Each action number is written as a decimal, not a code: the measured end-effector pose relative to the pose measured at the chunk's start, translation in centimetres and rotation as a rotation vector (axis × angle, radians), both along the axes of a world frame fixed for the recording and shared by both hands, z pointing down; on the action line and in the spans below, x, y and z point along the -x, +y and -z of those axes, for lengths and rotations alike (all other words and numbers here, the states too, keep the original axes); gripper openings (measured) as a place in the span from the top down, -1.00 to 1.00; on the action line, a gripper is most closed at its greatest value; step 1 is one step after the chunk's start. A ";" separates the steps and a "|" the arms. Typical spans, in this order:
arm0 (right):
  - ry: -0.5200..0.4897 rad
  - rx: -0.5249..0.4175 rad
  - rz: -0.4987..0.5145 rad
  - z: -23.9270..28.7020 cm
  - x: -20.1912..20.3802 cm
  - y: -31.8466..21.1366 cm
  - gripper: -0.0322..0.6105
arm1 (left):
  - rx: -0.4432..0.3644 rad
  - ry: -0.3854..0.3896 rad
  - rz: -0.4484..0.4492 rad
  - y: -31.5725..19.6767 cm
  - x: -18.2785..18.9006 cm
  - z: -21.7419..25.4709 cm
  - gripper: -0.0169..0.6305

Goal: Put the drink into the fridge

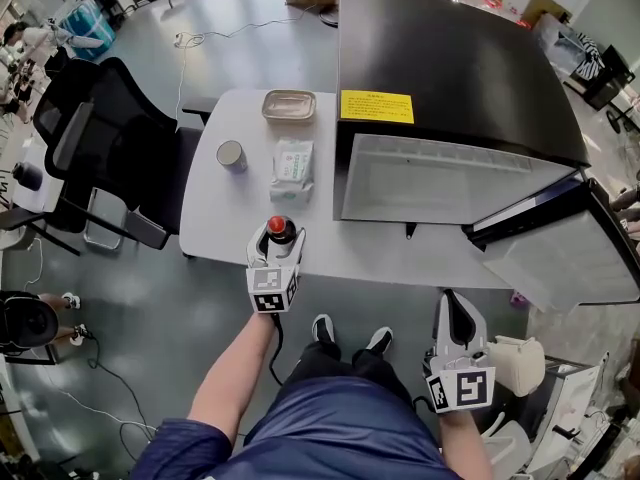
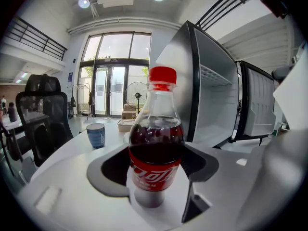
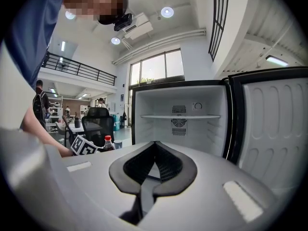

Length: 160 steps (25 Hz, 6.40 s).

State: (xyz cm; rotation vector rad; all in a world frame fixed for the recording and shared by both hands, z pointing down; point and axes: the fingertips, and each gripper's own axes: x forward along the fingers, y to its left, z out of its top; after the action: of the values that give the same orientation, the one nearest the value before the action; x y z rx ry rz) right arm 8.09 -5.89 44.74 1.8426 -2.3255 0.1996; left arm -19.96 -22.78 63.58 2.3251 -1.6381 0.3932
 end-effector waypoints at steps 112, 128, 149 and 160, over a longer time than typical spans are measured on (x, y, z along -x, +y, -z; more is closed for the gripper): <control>-0.069 0.094 -0.282 -2.3 -13.9 5.0 0.89 | -0.071 0.002 -0.394 -13.4 -30.4 6.5 -0.03; -0.070 0.062 -0.242 -1.5 -13.4 4.9 0.89 | -0.062 -0.031 -0.408 -9.2 -29.3 7.3 -0.05; -0.147 0.010 -0.036 -0.5 -8.0 1.3 0.89 | -0.142 0.163 -0.514 6.3 -24.3 16.2 -0.03; -0.144 -0.008 0.034 0.7 -6.4 0.2 0.89 | -0.157 0.239 -0.437 11.3 -21.4 19.2 0.00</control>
State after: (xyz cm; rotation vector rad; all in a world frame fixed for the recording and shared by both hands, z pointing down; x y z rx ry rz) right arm 14.46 -5.66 43.99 1.8479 -2.4536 0.3299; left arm 1.47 -11.51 44.37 2.7221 -1.0831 0.0628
